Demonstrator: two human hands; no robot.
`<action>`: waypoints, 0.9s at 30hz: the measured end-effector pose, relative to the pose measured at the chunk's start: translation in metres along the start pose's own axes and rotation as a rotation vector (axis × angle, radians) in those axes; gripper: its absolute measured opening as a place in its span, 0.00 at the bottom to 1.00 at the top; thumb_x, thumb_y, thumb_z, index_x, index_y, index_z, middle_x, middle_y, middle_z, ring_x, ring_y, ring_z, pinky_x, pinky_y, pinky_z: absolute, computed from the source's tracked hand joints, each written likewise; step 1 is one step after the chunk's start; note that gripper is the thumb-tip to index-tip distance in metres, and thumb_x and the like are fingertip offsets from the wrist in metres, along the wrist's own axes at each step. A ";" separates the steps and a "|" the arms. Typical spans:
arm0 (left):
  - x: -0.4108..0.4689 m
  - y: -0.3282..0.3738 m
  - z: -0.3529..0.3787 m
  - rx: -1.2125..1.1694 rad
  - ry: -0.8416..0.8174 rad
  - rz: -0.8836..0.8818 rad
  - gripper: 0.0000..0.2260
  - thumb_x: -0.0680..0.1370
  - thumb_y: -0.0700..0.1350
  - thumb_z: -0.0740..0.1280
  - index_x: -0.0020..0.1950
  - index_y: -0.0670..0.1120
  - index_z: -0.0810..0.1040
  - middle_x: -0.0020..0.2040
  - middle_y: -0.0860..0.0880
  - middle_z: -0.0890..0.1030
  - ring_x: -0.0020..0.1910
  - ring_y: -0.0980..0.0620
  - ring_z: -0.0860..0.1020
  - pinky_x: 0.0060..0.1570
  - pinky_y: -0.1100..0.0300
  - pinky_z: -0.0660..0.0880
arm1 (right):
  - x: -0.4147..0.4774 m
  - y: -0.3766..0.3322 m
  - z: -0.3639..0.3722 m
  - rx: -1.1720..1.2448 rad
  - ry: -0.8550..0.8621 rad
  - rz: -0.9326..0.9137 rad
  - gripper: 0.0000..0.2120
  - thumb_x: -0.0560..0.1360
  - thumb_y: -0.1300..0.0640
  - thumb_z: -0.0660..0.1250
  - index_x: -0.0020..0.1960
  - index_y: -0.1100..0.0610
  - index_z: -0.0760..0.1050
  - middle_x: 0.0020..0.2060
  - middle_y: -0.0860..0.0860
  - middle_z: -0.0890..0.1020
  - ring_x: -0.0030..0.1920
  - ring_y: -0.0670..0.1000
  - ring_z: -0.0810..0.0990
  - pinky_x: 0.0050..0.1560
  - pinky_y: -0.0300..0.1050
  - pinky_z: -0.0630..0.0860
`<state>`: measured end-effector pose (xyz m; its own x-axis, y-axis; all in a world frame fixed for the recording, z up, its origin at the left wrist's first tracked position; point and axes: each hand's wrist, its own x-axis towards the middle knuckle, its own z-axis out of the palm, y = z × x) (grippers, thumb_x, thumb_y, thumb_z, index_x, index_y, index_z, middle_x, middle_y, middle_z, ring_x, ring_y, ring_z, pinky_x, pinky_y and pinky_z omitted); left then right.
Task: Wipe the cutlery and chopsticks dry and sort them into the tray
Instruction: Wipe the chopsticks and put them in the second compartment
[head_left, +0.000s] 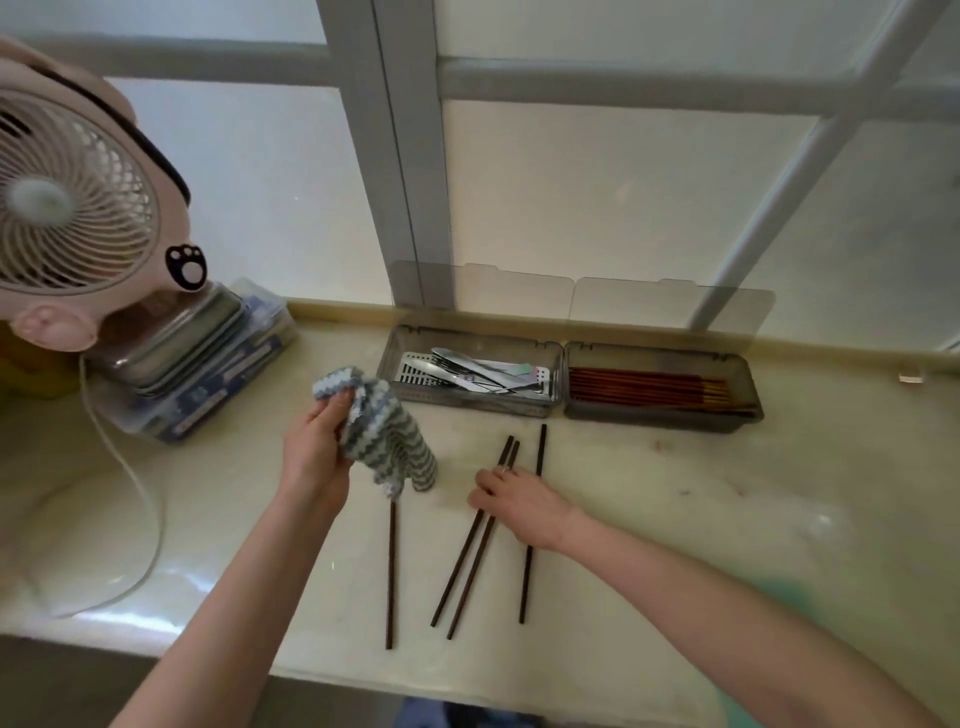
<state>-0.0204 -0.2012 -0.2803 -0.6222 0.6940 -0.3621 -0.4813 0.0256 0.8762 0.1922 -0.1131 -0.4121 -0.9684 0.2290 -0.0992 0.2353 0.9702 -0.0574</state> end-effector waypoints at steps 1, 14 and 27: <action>-0.001 0.001 -0.004 -0.007 -0.012 -0.003 0.07 0.80 0.43 0.59 0.49 0.44 0.77 0.40 0.49 0.83 0.37 0.55 0.82 0.36 0.64 0.79 | 0.004 0.003 0.002 -0.051 -0.009 -0.008 0.19 0.57 0.64 0.75 0.46 0.56 0.76 0.42 0.54 0.78 0.37 0.54 0.78 0.34 0.44 0.73; -0.005 0.004 -0.017 -0.030 -0.152 -0.089 0.16 0.81 0.47 0.55 0.59 0.37 0.75 0.56 0.38 0.79 0.55 0.42 0.78 0.58 0.49 0.74 | 0.008 -0.007 -0.082 0.333 0.408 0.017 0.07 0.70 0.63 0.62 0.48 0.59 0.72 0.42 0.51 0.73 0.32 0.50 0.72 0.31 0.43 0.72; -0.007 0.003 0.030 -0.006 -0.282 0.037 0.07 0.77 0.34 0.60 0.47 0.40 0.78 0.36 0.49 0.82 0.37 0.54 0.79 0.44 0.59 0.76 | 0.008 -0.045 -0.149 1.442 0.019 0.423 0.08 0.71 0.67 0.65 0.46 0.59 0.80 0.31 0.53 0.75 0.31 0.48 0.68 0.27 0.35 0.60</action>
<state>0.0008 -0.1845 -0.2660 -0.4433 0.8673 -0.2266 -0.4659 -0.0069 0.8848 0.1616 -0.1432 -0.2625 -0.8082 0.4764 -0.3462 0.3567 -0.0718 -0.9315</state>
